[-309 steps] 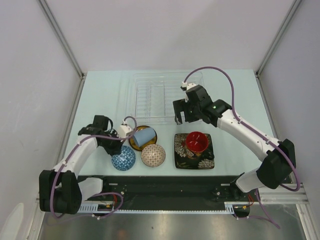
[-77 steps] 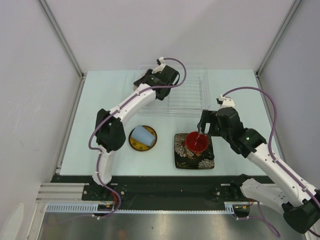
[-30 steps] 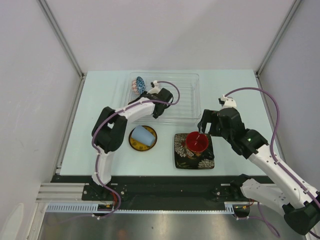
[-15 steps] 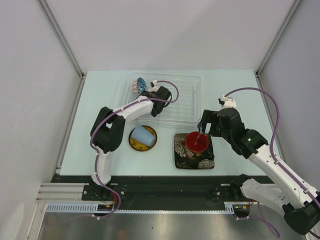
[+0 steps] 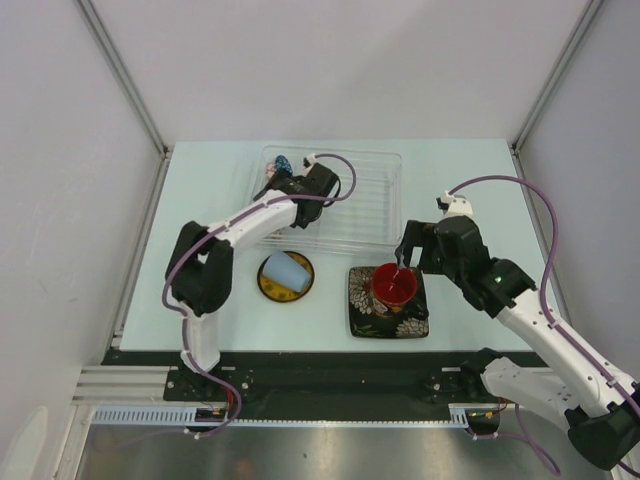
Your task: Load the mixed dishes into the dish rack
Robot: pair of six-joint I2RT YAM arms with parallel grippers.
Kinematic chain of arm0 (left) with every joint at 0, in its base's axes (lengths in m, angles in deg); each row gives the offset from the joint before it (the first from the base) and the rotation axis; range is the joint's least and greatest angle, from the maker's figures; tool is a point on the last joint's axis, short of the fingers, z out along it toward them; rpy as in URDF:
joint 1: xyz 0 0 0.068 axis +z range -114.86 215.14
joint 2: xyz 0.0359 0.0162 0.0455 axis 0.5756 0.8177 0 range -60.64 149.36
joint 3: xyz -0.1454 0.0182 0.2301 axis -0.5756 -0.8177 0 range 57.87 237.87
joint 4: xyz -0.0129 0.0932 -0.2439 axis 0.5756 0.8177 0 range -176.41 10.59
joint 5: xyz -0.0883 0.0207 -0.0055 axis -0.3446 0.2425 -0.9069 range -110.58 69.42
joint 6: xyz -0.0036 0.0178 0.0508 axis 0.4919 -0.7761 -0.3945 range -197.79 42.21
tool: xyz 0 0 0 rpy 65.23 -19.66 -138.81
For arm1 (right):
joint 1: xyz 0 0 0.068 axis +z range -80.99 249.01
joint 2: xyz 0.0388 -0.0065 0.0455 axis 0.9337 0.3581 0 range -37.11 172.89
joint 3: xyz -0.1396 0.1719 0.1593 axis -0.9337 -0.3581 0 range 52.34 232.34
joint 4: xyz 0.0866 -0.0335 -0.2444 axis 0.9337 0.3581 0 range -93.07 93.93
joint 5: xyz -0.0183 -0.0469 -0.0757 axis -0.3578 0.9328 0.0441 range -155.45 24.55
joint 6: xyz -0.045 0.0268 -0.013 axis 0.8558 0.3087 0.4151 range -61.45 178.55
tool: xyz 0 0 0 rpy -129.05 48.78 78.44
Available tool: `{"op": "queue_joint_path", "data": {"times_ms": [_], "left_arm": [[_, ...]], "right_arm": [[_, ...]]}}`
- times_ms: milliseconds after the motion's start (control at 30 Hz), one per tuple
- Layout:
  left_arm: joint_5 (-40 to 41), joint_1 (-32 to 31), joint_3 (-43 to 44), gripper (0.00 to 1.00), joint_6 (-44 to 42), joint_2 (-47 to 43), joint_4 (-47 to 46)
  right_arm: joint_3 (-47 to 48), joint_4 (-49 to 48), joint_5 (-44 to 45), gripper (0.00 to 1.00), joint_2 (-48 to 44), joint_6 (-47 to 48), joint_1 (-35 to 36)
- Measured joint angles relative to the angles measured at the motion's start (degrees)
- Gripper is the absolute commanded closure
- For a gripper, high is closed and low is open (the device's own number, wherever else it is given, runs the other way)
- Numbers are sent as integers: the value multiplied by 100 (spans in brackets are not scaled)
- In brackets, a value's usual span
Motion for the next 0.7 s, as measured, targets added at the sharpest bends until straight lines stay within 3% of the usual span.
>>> {"op": "queue_joint_path", "data": {"times_ms": [267, 300, 333, 567, 700], "left_arm": [[-227, 0, 149, 18, -131, -828, -214], [-269, 0, 203, 14, -140, -859, -216], [-393, 2, 223, 1, -162, -918, -214], [-2153, 0, 372, 0, -393, -2052, 260], [-2774, 0, 483, 0, -380, -2555, 424]], "right_arm": [[-107, 2, 0, 0, -39, 22, 2], [-109, 4, 0, 0, -57, 39, 0], [-111, 11, 2, 0, -90, 59, 0], [-116, 382, 11, 0, -354, 114, 50], [-120, 586, 55, 3, -483, 42, 476]]}}
